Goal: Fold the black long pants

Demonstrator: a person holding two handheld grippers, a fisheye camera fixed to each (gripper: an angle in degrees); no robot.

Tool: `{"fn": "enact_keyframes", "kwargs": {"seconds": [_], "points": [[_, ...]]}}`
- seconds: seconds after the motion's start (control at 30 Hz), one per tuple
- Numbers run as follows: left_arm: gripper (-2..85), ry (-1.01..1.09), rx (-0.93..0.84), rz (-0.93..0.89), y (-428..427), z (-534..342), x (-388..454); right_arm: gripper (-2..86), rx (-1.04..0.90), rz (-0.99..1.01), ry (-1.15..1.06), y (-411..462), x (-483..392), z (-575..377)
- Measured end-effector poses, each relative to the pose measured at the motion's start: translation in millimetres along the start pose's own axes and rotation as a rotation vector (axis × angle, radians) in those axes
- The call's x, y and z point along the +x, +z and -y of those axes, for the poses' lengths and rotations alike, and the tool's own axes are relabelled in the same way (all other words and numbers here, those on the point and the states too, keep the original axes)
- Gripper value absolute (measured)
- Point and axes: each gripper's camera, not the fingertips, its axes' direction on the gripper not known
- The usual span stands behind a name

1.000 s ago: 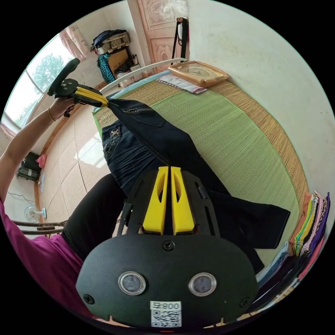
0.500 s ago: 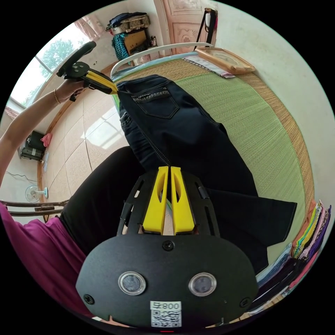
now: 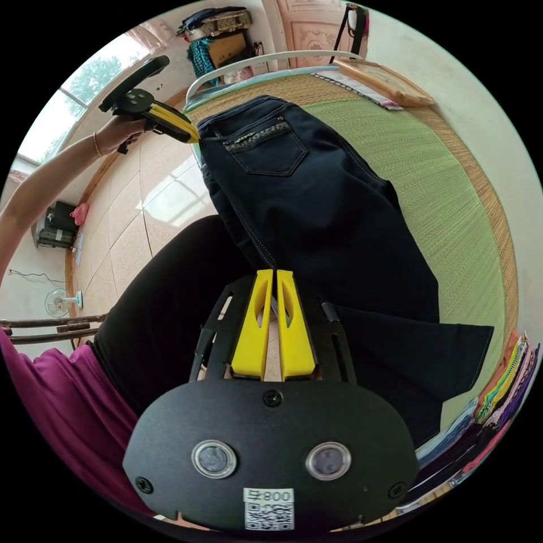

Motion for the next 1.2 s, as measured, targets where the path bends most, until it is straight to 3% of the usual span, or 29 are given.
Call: {"fn": "enact_keyframes", "kwargs": {"seconds": [0.63,0.83,0.97,1.2], "points": [[0.5,-0.055,-0.007,-0.017,35.2,-78.6,5.0,1.7,-0.07,0.083,0.049,65.5,1.1,-1.1],[0.2,-0.188,0.102,-0.084,26.2,-124.9,-4.8,2.2,-0.061,0.111,0.071,76.1,12.7,-10.9],[0.1,-0.25,0.25,-0.225,21.0,-157.8,3.5,2.4,-0.058,0.117,0.083,83.6,19.9,-17.3],[0.2,-0.121,0.259,-0.381,65.1,-123.9,101.7,3.0,-0.025,0.178,0.146,92.6,45.4,-39.3]]}}
